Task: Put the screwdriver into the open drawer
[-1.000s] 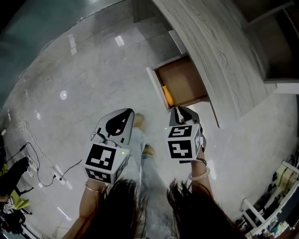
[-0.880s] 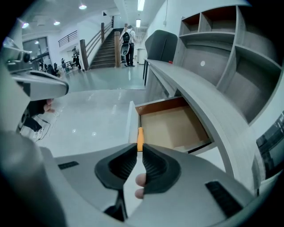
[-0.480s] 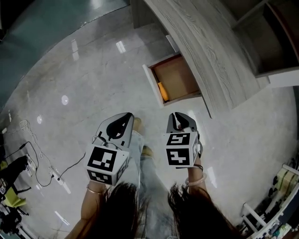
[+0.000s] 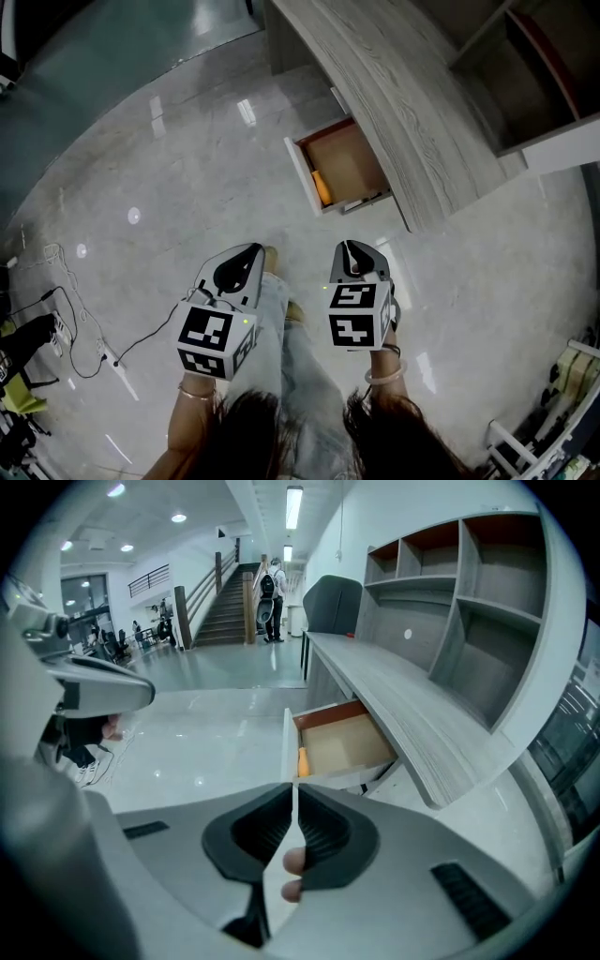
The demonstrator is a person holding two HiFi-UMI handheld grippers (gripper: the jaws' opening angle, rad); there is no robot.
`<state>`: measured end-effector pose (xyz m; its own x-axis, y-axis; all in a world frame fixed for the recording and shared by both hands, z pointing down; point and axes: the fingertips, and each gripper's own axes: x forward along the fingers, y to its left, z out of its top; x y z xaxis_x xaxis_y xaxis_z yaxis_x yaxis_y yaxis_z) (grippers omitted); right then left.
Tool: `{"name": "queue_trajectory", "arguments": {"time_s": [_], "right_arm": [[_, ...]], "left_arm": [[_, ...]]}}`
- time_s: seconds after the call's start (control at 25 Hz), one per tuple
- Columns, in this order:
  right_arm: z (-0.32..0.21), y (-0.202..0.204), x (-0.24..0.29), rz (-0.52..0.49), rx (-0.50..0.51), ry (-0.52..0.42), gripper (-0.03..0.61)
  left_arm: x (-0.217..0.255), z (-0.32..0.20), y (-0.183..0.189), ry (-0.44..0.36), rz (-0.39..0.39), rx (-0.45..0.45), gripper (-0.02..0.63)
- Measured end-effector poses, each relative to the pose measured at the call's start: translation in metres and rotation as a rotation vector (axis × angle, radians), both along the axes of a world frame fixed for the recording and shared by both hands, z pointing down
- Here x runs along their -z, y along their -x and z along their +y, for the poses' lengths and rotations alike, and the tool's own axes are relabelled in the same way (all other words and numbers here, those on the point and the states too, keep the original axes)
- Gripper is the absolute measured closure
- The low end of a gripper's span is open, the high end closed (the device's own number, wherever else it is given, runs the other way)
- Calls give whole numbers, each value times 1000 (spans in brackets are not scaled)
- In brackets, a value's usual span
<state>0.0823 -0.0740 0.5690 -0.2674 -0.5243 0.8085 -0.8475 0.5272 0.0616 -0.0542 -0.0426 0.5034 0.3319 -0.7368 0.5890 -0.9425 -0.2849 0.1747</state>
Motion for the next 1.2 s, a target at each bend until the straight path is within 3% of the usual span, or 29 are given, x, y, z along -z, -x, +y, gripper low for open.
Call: {"name": "queue_trajectory", "arguments": {"time_s": [0.52, 1.2], "right_arm": [[26, -11, 54, -62, -72, -74, 540], [46, -32, 126, -137, -162, -159, 540]], "left_arm": [[46, 24, -12, -38, 6, 2, 595], [104, 42, -44, -72, -4, -60, 595]]}}
